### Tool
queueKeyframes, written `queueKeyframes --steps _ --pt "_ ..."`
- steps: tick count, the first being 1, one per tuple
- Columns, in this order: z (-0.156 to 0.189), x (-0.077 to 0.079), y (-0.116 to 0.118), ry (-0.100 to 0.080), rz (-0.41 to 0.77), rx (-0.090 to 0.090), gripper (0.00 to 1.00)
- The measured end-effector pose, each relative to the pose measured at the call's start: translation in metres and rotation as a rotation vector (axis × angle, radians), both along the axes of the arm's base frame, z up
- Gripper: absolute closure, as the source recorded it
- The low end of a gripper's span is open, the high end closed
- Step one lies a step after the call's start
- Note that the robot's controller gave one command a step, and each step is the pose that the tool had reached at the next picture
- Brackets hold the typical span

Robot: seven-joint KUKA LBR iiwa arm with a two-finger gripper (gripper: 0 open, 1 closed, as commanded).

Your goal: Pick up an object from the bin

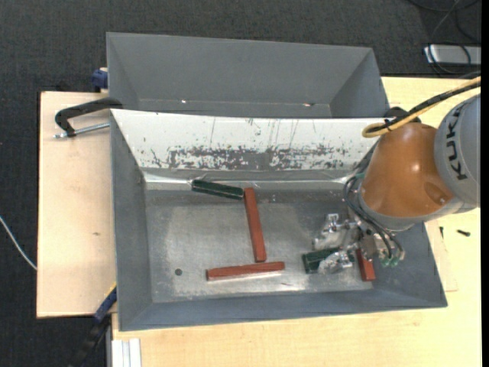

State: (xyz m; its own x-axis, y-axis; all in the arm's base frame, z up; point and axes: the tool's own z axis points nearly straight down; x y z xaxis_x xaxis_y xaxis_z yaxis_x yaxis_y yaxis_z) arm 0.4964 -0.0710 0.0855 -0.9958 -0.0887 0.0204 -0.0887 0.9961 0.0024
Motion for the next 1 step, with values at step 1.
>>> queueKeyframes --steps 1 --pt "0.108 0.0079 0.0049 -0.026 0.016 0.0 1.0"
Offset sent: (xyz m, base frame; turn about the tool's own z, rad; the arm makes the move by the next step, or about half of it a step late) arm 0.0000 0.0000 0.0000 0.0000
